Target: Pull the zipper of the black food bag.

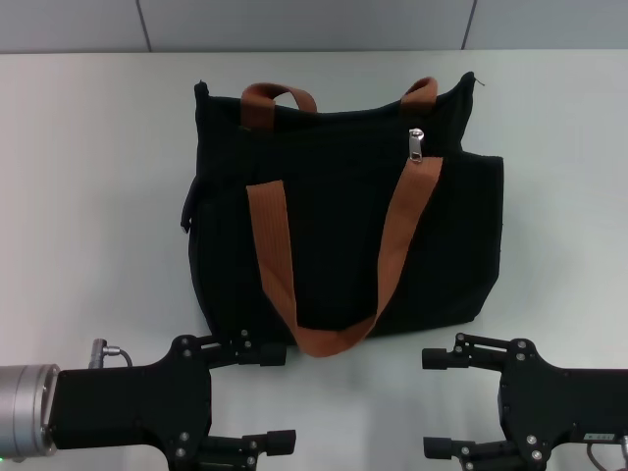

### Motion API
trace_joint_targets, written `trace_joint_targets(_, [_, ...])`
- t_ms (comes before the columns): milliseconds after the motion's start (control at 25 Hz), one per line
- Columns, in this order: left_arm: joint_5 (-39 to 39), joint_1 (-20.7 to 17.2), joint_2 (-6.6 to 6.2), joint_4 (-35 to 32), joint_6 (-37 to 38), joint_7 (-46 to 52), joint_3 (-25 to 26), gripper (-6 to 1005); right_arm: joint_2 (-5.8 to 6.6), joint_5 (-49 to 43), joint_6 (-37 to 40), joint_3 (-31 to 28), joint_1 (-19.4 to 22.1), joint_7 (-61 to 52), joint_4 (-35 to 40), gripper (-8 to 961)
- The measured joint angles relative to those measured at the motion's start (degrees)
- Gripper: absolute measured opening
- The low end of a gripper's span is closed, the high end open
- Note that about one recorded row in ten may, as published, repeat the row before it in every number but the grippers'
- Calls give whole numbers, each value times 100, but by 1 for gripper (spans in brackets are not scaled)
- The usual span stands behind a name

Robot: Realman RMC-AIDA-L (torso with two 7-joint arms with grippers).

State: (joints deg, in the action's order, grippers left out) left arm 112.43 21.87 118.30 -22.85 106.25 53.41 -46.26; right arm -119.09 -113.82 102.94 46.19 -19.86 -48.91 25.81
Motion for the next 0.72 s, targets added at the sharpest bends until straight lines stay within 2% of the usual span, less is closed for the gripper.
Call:
trace_joint_targets(240, [27, 2, 0, 0, -1, -3, -5, 829, 0, 0, -29, 10, -10, 12, -6, 826])
trace_joint_targets(720, [67, 2, 9, 0, -27, -21, -6, 829, 1, 1, -37, -27, -44, 13, -6, 826])
